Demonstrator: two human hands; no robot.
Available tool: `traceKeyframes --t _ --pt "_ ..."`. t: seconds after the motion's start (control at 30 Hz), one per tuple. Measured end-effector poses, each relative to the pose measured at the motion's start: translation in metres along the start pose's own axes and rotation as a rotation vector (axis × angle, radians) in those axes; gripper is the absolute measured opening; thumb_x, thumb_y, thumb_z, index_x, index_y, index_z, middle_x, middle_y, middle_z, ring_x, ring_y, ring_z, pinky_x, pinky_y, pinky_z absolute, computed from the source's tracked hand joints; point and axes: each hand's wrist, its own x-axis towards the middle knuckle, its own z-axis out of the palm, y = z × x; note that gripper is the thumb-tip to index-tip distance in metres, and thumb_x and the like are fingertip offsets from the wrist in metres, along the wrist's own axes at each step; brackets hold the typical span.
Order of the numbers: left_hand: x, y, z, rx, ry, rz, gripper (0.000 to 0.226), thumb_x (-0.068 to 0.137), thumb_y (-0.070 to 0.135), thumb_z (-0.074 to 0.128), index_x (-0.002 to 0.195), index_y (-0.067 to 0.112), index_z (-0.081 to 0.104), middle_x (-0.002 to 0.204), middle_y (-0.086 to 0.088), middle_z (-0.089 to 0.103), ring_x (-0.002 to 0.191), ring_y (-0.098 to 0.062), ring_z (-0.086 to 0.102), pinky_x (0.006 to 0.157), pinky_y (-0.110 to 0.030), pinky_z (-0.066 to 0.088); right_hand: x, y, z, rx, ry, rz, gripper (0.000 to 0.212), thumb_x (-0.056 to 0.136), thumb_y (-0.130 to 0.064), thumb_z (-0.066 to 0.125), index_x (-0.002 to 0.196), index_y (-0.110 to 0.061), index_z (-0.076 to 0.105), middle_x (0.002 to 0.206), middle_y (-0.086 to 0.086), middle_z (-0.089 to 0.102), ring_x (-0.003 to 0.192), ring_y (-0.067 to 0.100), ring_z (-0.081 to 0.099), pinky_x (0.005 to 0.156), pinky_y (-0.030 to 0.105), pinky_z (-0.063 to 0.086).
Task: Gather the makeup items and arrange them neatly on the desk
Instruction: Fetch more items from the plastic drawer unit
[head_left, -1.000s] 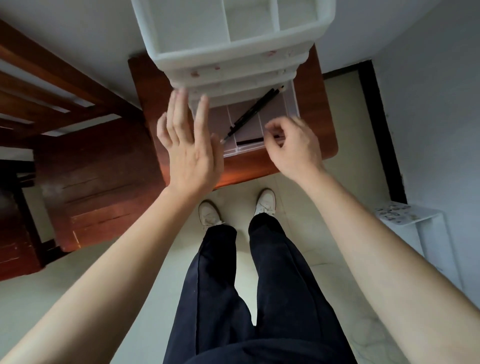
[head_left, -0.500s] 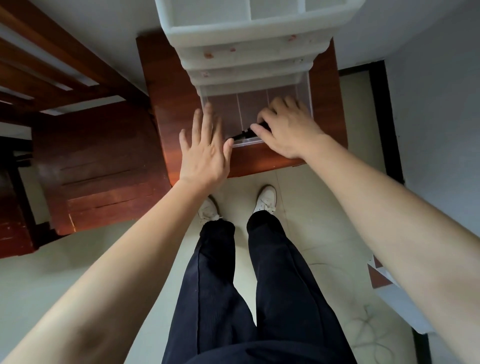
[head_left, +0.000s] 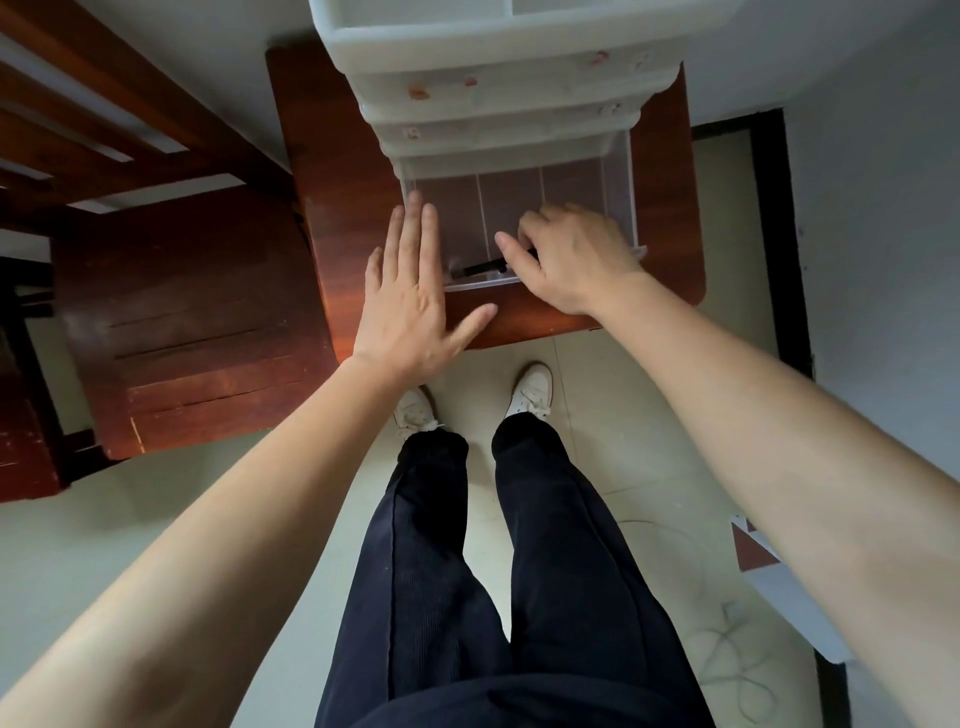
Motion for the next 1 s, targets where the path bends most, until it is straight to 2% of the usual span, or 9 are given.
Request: traceKeyframes --t 0.1,0.23,0.37,0.47,0.5,0.6,0.7,0.8,1.0 --pt "0.0 -0.003 0.001 -0.006 0.0 0.035 0.106 0.088 0.051 0.06 0.153 -0.002 -0.007 0.161 -0.023 -0.009 0.151 -0.034 0.001 0.117 -0.05 0.028 0.001 0.002 0.001 -0.005 -0.024 -0.016 0.061 0.1 -0.058 0.024 0.096 -0.014 0.067 0.097 0.01 0.063 0.096 0.03 0.059 0.067 0.035 0.039" --pt "0.001 0.002 0.003 -0.094 0.017 -0.034 0.106 0.087 0.036 0.065 0.151 -0.007 -0.007 0.158 -0.032 -0.01 0.148 -0.043 0.01 0.11 -0.046 0.036 0.002 0.003 0.002 0.004 -0.052 -0.011 0.066 0.1 -0.06 0.02 0.089 -0.015 0.067 0.091 0.008 0.063 0.092 0.03 0.06 0.066 0.034 0.037" --pt "0.002 0.004 0.002 -0.207 0.028 -0.064 0.105 0.088 0.035 0.064 0.151 -0.002 -0.012 0.16 -0.027 0.003 0.148 -0.037 0.014 0.114 -0.046 0.033 0.001 0.004 -0.002 0.001 -0.037 -0.014 0.073 0.099 -0.065 0.014 0.066 -0.017 0.058 0.065 0.005 0.06 0.066 0.031 0.06 0.059 0.035 0.041" --pt "0.003 0.005 0.0 -0.321 0.064 -0.112 0.105 0.09 0.034 0.062 0.15 0.0 -0.016 0.15 -0.024 0.037 0.129 -0.04 0.045 0.108 -0.049 0.039 -0.001 0.003 -0.005 0.028 -0.021 -0.014 0.079 0.097 -0.068 0.01 0.069 -0.019 0.065 0.062 0.004 0.063 0.064 0.029 0.062 0.059 0.034 0.044" --pt "0.003 0.005 -0.001 -0.352 0.081 -0.126 0.106 0.089 0.035 0.062 0.15 0.002 -0.019 0.148 -0.02 0.042 0.124 -0.039 0.051 0.106 -0.049 0.04 -0.001 0.003 -0.006 0.031 -0.007 -0.007 0.081 0.096 -0.069 0.008 0.072 -0.021 0.068 0.064 0.003 0.066 0.065 0.028 0.064 0.058 0.033 0.043" --pt "0.003 0.005 -0.005 -0.443 0.112 -0.157 0.111 0.088 0.04 0.063 0.15 0.007 -0.024 0.153 -0.005 0.041 0.127 -0.032 0.052 0.109 -0.045 0.04 -0.002 0.004 -0.019 0.044 0.104 0.042 0.084 0.096 -0.069 0.006 0.066 -0.018 0.066 0.058 0.0 0.064 0.056 0.025 0.063 0.052 0.03 0.044" --pt "0.004 0.008 -0.008 -0.45 0.1 -0.175 0.116 0.085 0.051 0.068 0.152 0.001 -0.013 0.152 -0.009 0.041 0.13 -0.032 0.049 0.109 -0.042 0.039 -0.012 0.012 -0.031 0.129 0.315 0.136 0.074 0.099 -0.065 0.013 0.055 -0.019 0.051 0.047 -0.006 0.047 0.043 0.02 0.051 0.043 0.024 0.033" --pt "0.011 0.009 -0.007 -0.367 0.081 -0.222 0.119 0.075 0.068 0.067 0.154 0.003 0.006 0.15 -0.014 0.04 0.133 -0.032 0.043 0.108 -0.049 0.038 -0.035 0.029 -0.024 0.254 0.388 0.287 0.079 0.095 -0.073 0.015 0.058 -0.016 0.056 0.049 -0.002 0.052 0.045 0.022 0.054 0.042 0.027 0.034" --pt "0.022 0.006 -0.008 -0.354 0.137 -0.305 0.117 0.062 0.078 0.067 0.15 0.014 0.025 0.142 -0.006 0.048 0.127 -0.028 0.047 0.105 -0.044 0.041 -0.077 0.043 0.006 0.185 0.115 0.333 0.09 0.066 -0.099 0.024 0.073 -0.019 0.065 0.063 0.0 0.067 0.061 0.025 0.066 0.061 0.034 0.055"
